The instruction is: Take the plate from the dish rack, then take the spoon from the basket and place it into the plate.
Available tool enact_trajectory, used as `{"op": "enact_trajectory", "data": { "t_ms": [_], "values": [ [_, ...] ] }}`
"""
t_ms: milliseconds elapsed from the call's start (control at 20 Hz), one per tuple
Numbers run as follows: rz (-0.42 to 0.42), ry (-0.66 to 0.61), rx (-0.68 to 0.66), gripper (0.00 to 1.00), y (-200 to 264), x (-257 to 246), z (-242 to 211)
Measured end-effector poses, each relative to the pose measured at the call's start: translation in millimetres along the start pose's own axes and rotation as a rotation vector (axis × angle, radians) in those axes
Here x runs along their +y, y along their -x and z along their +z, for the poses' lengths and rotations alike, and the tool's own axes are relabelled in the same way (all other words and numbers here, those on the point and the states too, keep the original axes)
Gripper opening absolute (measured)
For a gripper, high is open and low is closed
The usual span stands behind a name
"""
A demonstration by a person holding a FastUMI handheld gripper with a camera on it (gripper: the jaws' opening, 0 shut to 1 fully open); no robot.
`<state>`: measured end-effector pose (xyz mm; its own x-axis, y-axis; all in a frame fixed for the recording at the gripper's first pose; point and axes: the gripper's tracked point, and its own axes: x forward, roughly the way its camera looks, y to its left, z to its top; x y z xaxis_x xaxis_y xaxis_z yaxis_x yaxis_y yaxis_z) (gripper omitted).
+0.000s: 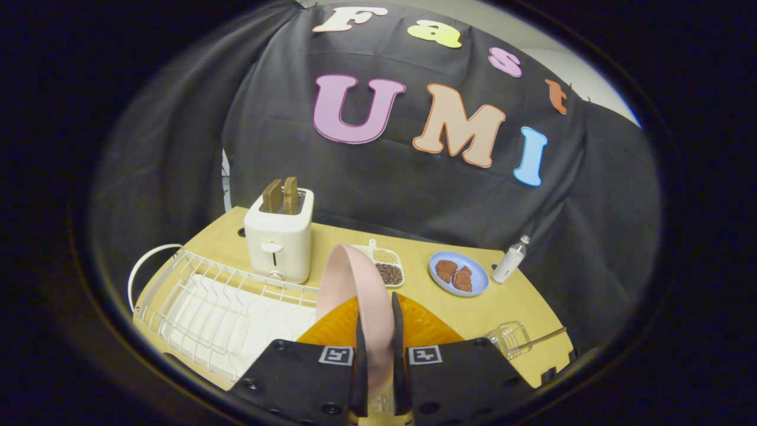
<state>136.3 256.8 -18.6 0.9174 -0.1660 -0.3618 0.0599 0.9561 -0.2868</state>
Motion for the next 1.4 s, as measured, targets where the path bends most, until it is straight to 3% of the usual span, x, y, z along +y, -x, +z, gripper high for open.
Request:
{"op": "enact_trajectory", "data": {
  "t_ms": [300,550,950,1250,1400],
  "values": [
    [0.012,-0.033,-0.14,0.19,36.2,-21.7,46.5],
    [-0.031,-0.054,-0.205,0.19,84.5,-82.1,47.6],
    [-0.141,-0.12,-0.128,0.18,134.5,-186.3,-44.5],
    [-0.057,-0.246,0.01,0.19,129.0,-184.4,-138.7],
    [0.027,-0.349,0.103,0.19,118.9,-171.2,-182.0]
  ]
}}
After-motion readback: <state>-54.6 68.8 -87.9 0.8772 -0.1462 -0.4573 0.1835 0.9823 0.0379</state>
